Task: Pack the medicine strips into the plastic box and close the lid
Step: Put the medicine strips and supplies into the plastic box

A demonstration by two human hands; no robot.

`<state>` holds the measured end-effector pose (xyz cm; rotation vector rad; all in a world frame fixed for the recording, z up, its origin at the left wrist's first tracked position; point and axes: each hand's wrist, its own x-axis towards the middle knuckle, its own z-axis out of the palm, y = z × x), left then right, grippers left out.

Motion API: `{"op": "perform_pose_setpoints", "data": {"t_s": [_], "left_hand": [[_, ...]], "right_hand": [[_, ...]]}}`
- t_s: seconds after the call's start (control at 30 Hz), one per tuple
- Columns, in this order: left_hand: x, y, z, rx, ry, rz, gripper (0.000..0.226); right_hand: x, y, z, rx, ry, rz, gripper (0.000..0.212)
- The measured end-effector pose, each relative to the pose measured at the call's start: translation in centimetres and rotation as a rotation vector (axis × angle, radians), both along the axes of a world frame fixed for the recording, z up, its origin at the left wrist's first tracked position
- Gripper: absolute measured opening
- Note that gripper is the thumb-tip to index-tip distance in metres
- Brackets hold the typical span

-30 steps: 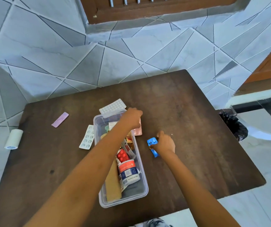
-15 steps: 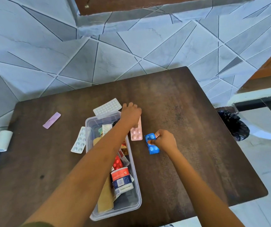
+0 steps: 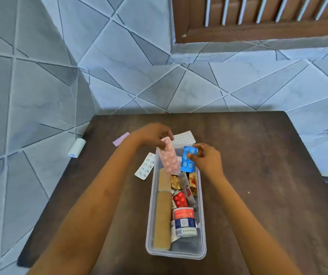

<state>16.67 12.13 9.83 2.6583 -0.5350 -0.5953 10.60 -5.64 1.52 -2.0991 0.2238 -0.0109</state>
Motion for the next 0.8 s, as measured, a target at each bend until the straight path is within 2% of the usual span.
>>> {"op": "perform_pose_setpoints", "data": {"t_s": [0.1,0.23,0.3,0.37,0.43,0.53,0.6,0.63,0.73,0.8], "left_hand": [[-0.9,0.5,-3.4,0.025,0.067,0.009,0.033],[-1.3,0.2,-7.4,-0.046,-0.036,0.107,0.037],[-1.6,-0.2,-8.4,-0.028,-0.130,0.138,0.042],[-1.9,-0.4,-9.2,0.004,-0.189,0.117,0.041],[-2.4,-0.8,-9.7,0.032,-0.153,0.065,0.031],[-3.0,-1.2,-10.5,0.181,-0.059,-0.070,0.021],[-3.0,-1.2,-10.5,0.188,-0.076,-0.083,0.022],[-2.8,-1.0,-10.3,0.122,-0.107,-0.043,0.024],[-1.8,0.9,-9.1,-0.162,-0.240,0.220,0.024],[-0.6,2.7,-8.6,-0.242,-0.279,0.390,0.023]], "right_hand": [[0.5,1.8,-0.5,-0.162,-0.017,0.074,0.032],[1.0,2.5,-1.9,-0.396,0.018,0.163,0.030],[1.0,2.6,-2.6,-0.543,0.044,0.259,0.037],[0.9,2.6,-3.2,-0.696,0.044,0.352,0.043],[0.6,2.6,-3.7,-0.825,0.018,0.410,0.038],[0.3,2.7,-4.6,-0.965,-0.005,0.470,0.032],[0.1,2.9,-4.5,-0.948,-0.014,0.448,0.029],[0.0,3.0,-4.2,-0.899,-0.030,0.413,0.026],[0.4,3.1,-2.4,-0.688,-0.152,0.255,0.024],[1.2,3.2,-1.0,-0.558,-0.205,0.177,0.024]]}}
